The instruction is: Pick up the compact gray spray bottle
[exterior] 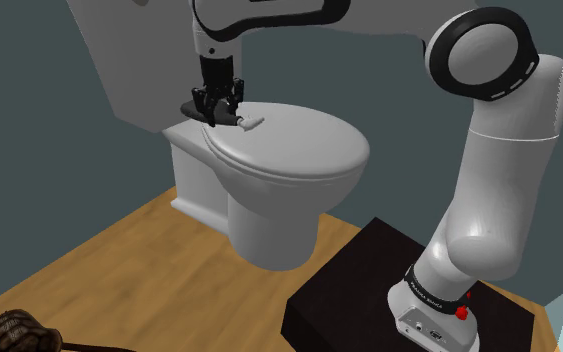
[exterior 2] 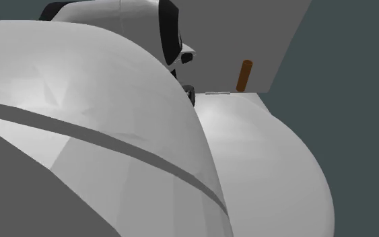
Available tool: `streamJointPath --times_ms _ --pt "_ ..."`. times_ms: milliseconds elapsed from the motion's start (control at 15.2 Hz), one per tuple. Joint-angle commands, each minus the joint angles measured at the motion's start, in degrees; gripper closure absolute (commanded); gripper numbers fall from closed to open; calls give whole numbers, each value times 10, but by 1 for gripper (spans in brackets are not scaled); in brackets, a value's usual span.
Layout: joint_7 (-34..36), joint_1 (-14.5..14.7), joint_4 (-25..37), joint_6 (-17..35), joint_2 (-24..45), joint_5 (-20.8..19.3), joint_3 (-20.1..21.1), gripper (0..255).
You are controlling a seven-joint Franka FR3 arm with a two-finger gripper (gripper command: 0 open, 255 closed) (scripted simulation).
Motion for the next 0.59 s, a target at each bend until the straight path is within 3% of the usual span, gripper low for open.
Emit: streamJointPath --times_ms 0,528 --pt "-1 1 20 -16 4 -1 0 255" --pt "-4 5 82 -68 14 -2 1 255"
